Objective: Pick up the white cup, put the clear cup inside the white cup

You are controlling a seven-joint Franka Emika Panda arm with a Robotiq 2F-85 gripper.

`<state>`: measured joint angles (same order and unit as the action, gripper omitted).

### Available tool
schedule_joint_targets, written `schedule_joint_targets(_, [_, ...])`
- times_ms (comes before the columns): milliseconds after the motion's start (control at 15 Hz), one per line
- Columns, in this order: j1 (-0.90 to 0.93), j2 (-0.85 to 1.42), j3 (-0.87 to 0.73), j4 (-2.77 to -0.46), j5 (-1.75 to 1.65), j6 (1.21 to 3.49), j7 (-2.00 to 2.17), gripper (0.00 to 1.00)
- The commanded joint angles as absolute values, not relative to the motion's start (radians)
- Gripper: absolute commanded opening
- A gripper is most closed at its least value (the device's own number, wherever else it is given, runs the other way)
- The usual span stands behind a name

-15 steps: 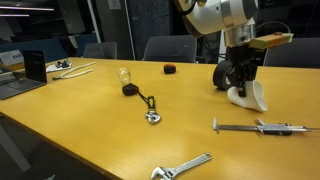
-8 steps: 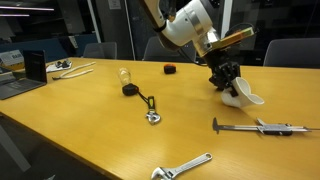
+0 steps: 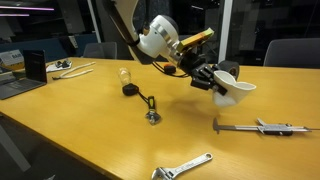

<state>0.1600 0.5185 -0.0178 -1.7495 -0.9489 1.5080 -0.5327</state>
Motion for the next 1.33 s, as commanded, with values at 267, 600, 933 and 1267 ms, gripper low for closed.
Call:
schedule_joint_targets(267, [0.158, 0.486, 0.102, -1.78, -1.042, 1.411, -0.509, 0.16])
schedule_joint_targets(600, [0.15, 0.48, 0.144, -1.747, -1.014, 1.453, -0.518, 0.16])
schedule_joint_targets(933, [0.154, 0.505, 0.158, -1.757, -1.016, 1.478, -0.526, 0.16])
schedule_joint_targets(1267, [0.154, 0.545, 0.16, -1.761, -1.016, 1.488, -0.533, 0.16])
